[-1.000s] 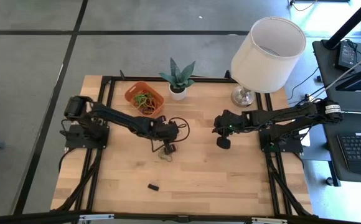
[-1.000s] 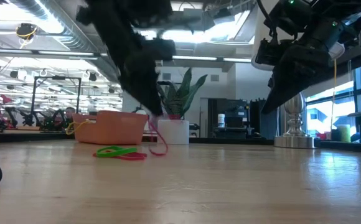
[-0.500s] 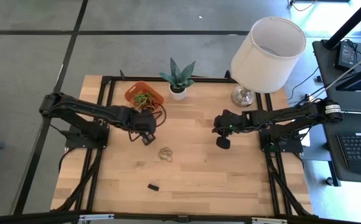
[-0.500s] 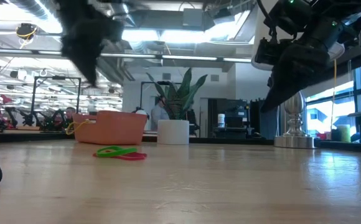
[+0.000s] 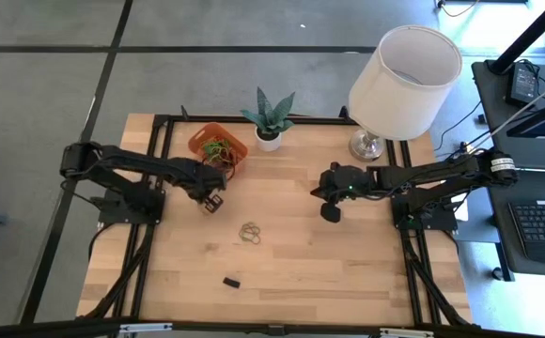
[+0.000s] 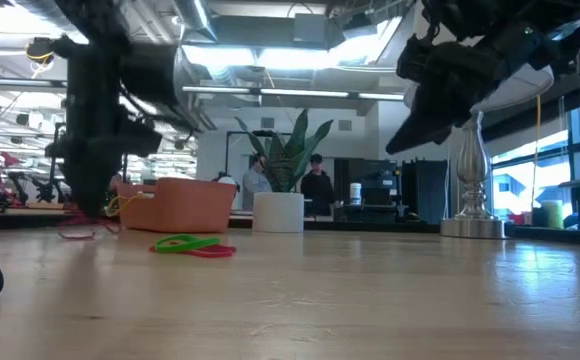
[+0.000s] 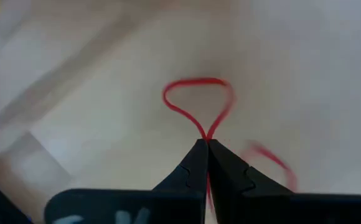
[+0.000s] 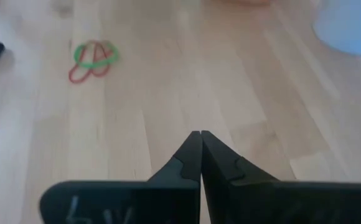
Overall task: Pick and place rubber bands into bin
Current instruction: Put the red rubber band into the orange bin
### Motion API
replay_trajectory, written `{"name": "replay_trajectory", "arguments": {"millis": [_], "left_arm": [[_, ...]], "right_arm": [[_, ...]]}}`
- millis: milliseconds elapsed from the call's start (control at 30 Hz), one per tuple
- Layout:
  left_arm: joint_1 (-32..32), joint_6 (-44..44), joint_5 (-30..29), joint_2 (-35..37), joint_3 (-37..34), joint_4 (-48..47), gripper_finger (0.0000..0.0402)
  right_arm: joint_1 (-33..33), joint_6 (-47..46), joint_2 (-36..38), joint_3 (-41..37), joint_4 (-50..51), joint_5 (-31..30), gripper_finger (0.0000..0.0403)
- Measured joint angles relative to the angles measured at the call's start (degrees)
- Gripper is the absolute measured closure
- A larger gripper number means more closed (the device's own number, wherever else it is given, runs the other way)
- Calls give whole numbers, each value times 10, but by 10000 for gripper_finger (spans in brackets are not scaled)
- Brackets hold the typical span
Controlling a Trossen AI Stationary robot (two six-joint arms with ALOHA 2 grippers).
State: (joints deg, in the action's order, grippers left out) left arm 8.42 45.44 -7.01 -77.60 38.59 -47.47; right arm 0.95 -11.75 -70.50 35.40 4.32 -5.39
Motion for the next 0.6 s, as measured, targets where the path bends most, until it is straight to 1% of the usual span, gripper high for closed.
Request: {"name": "replay_trajectory", "arguments": {"millis": [167,367,500,600], "left_arm": [[81,-52,-13,0,-25,44,399],[164,-94,-44,0,-28,57,399],[199,-110,-57,0,-26,57,399],[211,-125,-73,0,-13,56,398]], "right_arm": [[0,0,0,0,-31,0,398],[0,-4,0,0,-38,0,392],[0,-18,0,0,-38,0,387],[0,-18,0,0,-38,0,386]]}}
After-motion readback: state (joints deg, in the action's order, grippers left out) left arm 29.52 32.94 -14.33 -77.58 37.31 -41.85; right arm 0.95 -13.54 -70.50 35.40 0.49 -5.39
